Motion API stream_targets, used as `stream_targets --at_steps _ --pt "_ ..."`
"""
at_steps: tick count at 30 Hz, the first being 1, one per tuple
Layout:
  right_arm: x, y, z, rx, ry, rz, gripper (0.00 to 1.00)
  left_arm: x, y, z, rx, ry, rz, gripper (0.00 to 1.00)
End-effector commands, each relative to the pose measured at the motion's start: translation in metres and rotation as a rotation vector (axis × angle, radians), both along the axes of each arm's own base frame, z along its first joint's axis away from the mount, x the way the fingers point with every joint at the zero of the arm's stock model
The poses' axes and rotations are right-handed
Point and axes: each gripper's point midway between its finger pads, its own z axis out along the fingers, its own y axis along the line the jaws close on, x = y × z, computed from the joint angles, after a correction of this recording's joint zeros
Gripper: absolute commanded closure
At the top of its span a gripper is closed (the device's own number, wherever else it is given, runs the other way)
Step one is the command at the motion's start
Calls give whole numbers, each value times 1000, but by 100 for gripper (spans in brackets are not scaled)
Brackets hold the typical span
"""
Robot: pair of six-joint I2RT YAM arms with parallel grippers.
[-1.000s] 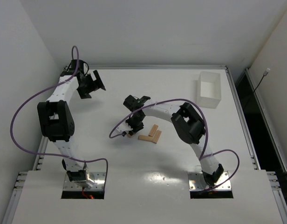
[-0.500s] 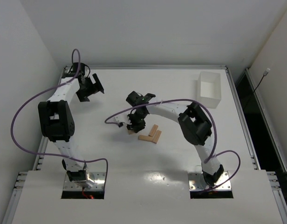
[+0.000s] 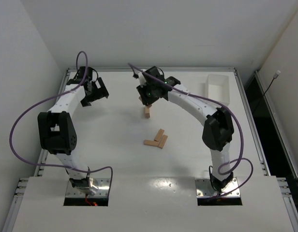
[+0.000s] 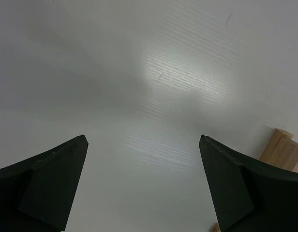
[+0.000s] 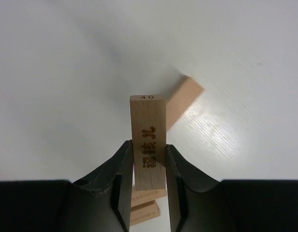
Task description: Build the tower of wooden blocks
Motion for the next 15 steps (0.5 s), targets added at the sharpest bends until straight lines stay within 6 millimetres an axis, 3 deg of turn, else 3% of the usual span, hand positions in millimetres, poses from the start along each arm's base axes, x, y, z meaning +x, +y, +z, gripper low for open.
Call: stream_targets --at_steps 1,5,15 --pt "22 -23 -4 58 87 -347 100 9 5 29 54 -85 -31 0" --pt "32 -31 -2 83 77 -472 100 9 5 29 54 -85 -31 0" --pt "43 -16 2 151 105 -585 100 11 14 33 97 -93 1 0"
